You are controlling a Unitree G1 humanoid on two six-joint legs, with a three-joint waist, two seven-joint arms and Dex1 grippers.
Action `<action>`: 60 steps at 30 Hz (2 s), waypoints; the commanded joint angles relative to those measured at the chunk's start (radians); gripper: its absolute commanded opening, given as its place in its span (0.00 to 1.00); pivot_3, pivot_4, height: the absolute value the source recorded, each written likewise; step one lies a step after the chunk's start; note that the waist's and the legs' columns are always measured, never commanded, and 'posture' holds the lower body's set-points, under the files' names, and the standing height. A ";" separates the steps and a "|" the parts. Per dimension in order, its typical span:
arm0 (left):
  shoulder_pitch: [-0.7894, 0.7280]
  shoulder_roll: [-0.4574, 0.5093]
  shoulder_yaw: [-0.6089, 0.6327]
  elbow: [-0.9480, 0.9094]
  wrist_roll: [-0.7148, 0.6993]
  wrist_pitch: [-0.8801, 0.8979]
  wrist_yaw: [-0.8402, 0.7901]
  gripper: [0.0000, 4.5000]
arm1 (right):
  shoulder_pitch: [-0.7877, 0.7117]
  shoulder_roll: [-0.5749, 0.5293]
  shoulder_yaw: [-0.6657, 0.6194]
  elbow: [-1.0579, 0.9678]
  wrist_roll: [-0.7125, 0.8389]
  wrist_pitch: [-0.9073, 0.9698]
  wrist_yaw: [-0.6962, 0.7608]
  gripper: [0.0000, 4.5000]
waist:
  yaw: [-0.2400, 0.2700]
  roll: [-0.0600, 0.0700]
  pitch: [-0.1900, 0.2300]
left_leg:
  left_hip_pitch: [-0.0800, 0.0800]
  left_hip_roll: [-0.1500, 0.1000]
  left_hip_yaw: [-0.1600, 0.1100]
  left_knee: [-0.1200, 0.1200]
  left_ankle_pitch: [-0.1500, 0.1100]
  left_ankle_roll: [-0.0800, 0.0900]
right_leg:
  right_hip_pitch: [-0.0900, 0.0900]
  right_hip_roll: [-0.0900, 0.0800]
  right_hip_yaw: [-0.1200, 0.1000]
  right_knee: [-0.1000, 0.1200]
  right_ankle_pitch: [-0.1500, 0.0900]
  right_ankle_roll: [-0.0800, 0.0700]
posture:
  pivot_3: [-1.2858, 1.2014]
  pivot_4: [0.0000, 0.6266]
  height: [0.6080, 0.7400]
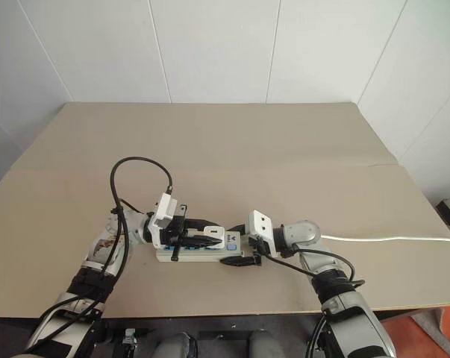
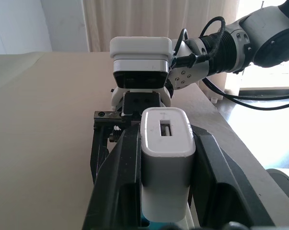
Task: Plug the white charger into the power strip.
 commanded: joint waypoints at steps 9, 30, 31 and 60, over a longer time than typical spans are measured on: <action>-0.020 0.002 0.005 0.003 0.002 -0.022 -0.014 0.22 | 0.034 -0.029 0.036 0.039 -0.059 0.029 -0.002 0.76 | 0.000 0.000 0.000 | 0.000 0.000 0.000 0.000 0.000 0.000 | 0.000 0.000 0.000 0.000 0.000 0.000 | 0.52 0.24 1.00; -0.004 0.030 -0.001 -0.010 -0.001 0.005 -0.046 0.22 | 0.032 -0.032 0.039 0.039 -0.066 0.033 -0.008 0.76 | 0.000 0.000 0.000 | 0.000 0.000 0.000 0.000 0.000 0.000 | 0.000 0.000 0.000 0.000 0.000 0.000 | 0.52 0.24 1.00; -0.004 0.030 -0.001 -0.009 0.000 0.005 -0.046 0.22 | 0.032 -0.032 0.038 0.039 -0.065 0.034 -0.008 0.76 | 0.000 0.000 0.000 | -0.001 0.000 0.000 0.000 0.000 0.000 | -0.001 0.000 0.000 0.000 0.000 0.000 | 0.52 0.24 1.00; 0.102 0.089 -0.032 0.056 0.073 -0.028 -0.020 0.22 | 0.004 -0.030 0.044 0.066 -0.060 0.028 -0.013 0.76 | -0.006 0.000 0.000 | 0.006 0.001 0.003 -0.012 0.000 0.000 | -0.001 0.001 0.004 -0.003 0.000 0.000 | 0.52 0.24 1.00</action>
